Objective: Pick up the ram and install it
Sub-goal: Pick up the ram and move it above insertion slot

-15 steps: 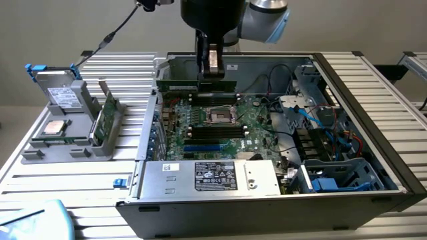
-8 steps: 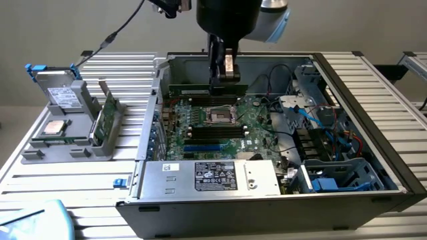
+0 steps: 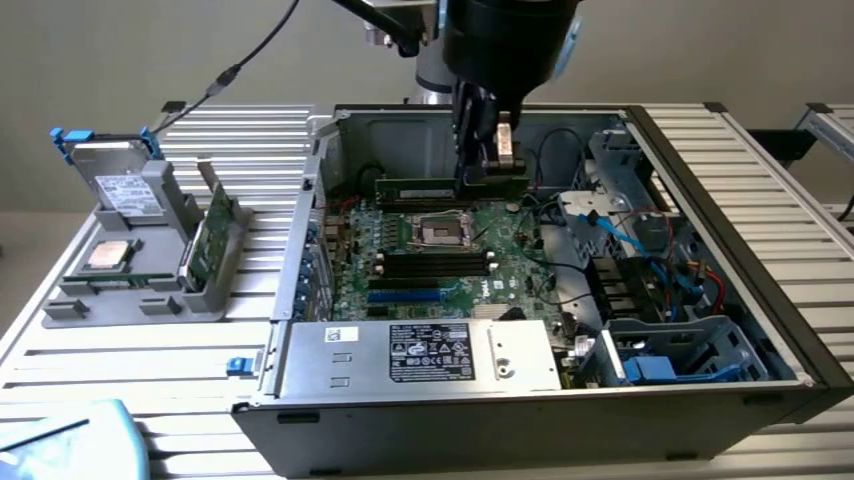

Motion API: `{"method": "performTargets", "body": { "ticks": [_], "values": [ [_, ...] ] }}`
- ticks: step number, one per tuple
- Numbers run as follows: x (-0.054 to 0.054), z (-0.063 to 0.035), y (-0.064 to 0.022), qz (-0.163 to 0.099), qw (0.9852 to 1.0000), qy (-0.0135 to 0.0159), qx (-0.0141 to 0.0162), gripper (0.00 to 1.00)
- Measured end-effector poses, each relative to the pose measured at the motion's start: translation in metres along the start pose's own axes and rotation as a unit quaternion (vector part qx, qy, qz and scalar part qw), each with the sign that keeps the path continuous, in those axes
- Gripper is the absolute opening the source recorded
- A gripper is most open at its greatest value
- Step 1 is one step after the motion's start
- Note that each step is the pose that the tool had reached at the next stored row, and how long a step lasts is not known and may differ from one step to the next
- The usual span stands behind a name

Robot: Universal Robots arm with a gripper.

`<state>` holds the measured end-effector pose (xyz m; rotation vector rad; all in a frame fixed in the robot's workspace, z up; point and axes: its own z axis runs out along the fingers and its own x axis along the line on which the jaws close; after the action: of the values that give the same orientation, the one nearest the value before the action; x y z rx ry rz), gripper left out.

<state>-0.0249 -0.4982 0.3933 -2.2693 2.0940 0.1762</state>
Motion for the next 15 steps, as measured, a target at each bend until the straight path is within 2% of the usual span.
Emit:
{"method": "performTargets", "body": {
  "ticks": [4, 6, 15],
  "values": [
    [-0.003, 0.0069, -0.0189, 0.000, 1.0000, 0.0001, 0.0000, 0.14],
    [-0.005, 0.0106, -0.0251, 0.000, 1.0000, 0.0001, -0.0001, 0.14],
    [-0.020, 0.0287, -0.0284, 0.001, 1.0000, 0.0003, -0.0001, 0.14]
  ]
}}
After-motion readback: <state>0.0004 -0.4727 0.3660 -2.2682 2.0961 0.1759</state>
